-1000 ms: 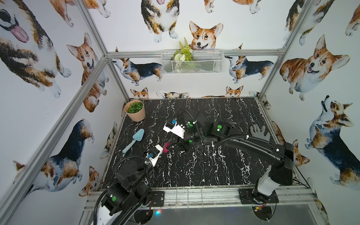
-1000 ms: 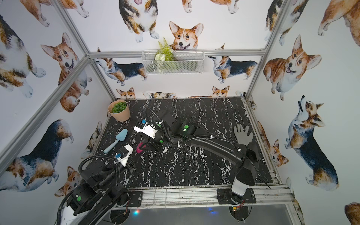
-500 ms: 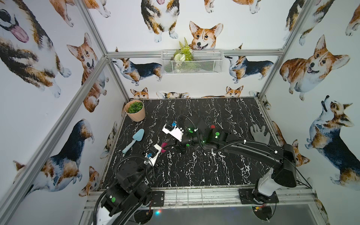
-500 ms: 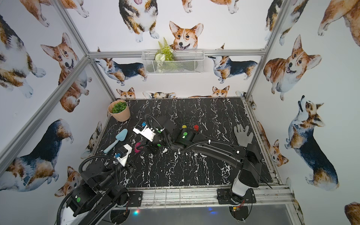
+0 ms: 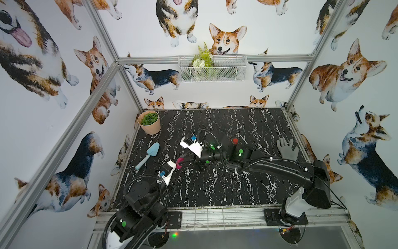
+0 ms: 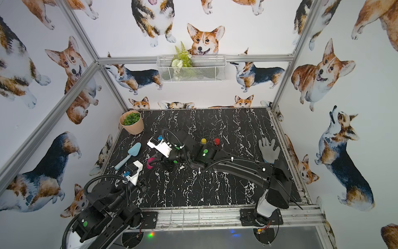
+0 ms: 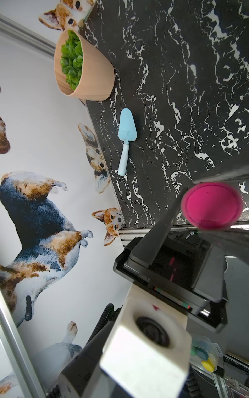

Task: Close the paint jar lid
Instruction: Screw the lid onto the paint jar.

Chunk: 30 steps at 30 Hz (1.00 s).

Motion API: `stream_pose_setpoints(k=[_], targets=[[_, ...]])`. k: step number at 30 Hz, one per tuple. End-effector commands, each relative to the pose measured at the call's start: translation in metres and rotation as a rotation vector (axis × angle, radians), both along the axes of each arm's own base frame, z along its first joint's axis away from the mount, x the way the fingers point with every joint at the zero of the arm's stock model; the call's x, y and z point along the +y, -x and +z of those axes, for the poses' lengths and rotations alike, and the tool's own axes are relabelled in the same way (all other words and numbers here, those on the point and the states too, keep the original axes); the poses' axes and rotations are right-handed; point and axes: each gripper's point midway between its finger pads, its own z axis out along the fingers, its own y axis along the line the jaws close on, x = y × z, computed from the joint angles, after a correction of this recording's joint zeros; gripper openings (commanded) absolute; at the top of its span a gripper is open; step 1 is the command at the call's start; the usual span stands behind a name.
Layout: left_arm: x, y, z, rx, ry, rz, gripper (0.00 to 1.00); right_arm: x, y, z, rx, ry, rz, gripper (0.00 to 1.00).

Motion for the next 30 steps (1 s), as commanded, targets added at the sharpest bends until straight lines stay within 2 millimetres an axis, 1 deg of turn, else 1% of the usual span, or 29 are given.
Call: stream_pose_setpoints(k=[1, 7, 11, 18, 21, 25, 30], targets=[[0.01, -0.001, 0.059, -0.201, 0.131, 0.053, 0.24, -0.003, 0.015, -0.023, 0.105, 0.077, 0.022, 0.31], [0.019, -0.004, 0.062, -0.214, 0.144, 0.103, 0.24, 0.001, 0.01, -0.025, 0.133, 0.052, -0.016, 0.31], [0.023, -0.005, 0.066, -0.223, 0.16, 0.125, 0.24, 0.005, 0.012, -0.024, 0.159, 0.017, -0.012, 0.3], [0.03, -0.007, 0.067, -0.228, 0.171, 0.164, 0.24, 0.013, 0.013, -0.028, 0.16, 0.005, -0.034, 0.3], [0.03, -0.008, 0.067, -0.23, 0.17, 0.165, 0.24, 0.016, 0.014, -0.028, 0.176, -0.009, -0.034, 0.3], [0.028, -0.008, 0.066, -0.224, 0.164, 0.157, 0.24, 0.024, 0.021, -0.037, 0.169, 0.052, -0.008, 0.3], [0.026, -0.007, 0.066, -0.225, 0.158, 0.145, 0.24, 0.027, 0.021, -0.049, 0.161, 0.112, -0.012, 0.3]])
